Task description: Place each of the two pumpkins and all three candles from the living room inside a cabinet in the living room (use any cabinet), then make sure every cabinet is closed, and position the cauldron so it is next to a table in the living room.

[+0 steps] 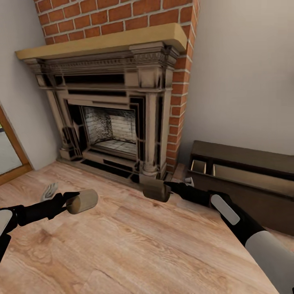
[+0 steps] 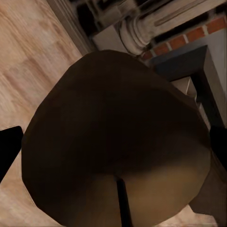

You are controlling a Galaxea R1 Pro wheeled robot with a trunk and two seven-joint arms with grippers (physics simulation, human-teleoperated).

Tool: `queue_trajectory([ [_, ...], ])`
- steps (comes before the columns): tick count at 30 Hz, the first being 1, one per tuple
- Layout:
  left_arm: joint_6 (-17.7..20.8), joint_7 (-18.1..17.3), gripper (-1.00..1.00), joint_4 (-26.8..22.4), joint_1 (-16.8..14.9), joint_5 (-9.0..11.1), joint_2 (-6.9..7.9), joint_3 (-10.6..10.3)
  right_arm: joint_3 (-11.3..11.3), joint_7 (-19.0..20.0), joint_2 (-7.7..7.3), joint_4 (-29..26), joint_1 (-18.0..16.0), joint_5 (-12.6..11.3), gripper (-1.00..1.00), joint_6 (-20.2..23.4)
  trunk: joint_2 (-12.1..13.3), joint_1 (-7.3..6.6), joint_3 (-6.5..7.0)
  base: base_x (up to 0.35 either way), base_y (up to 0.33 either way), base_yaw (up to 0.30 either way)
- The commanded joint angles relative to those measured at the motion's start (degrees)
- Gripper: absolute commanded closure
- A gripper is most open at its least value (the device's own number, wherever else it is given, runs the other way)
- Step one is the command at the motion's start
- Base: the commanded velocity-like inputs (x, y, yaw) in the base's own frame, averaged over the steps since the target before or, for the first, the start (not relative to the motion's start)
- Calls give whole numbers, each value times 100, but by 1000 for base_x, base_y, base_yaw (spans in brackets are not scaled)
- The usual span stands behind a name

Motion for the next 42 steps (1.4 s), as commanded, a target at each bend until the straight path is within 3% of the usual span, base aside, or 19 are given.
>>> queue_trajectory([
  [1, 12, 58, 100, -10, -2, 119, 1, 5, 8, 4, -4, 2, -8, -69, 100, 26, -3, -2, -5, -77, -126, -290],
  [9, 12, 58, 100, -13, -2, 140, 0, -2, 0, 11, -13, -5, -8, -68, 100, 20, -3, -2, -5, -136, -226, -221],
  [33, 12, 58, 100, -38, -2, 141, -8, -37, 0, 13, -29, 4, -8, -80, 100, 18, -3, -2, -3, -59, -275, -10],
  [42, 12, 56, 100, -40, -2, 148, -8, -37, 0, 13, -59, 12, -8, -92, 100, 18, -3, -2, 40, 0, -239, -217],
])
